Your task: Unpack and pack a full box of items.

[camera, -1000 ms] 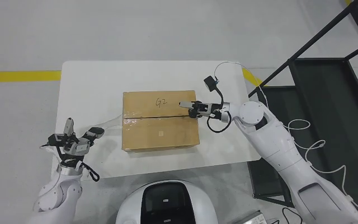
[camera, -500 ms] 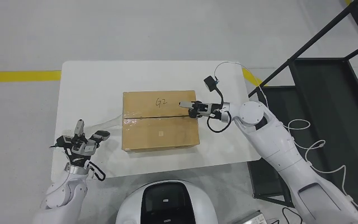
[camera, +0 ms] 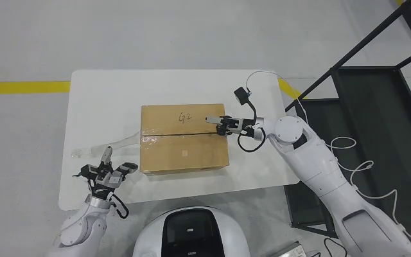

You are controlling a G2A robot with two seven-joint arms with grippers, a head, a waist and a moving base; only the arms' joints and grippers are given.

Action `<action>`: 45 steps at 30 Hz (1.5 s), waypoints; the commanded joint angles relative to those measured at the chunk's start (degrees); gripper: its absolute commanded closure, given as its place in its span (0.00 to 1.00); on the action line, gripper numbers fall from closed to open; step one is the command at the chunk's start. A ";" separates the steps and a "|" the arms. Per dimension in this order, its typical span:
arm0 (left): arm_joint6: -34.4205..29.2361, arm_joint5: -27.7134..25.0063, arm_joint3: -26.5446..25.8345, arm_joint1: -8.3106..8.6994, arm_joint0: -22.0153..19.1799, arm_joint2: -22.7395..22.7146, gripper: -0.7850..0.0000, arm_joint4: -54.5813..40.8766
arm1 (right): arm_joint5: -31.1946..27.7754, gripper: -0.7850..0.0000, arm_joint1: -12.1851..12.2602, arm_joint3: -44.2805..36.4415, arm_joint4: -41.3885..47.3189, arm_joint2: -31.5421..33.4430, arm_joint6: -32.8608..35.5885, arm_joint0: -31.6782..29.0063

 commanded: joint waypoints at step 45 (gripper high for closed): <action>14.06 -6.08 11.88 -5.90 -11.19 4.73 0.94 -1.70 | 0.00 0.00 0.00 0.00 0.00 0.00 0.00 0.00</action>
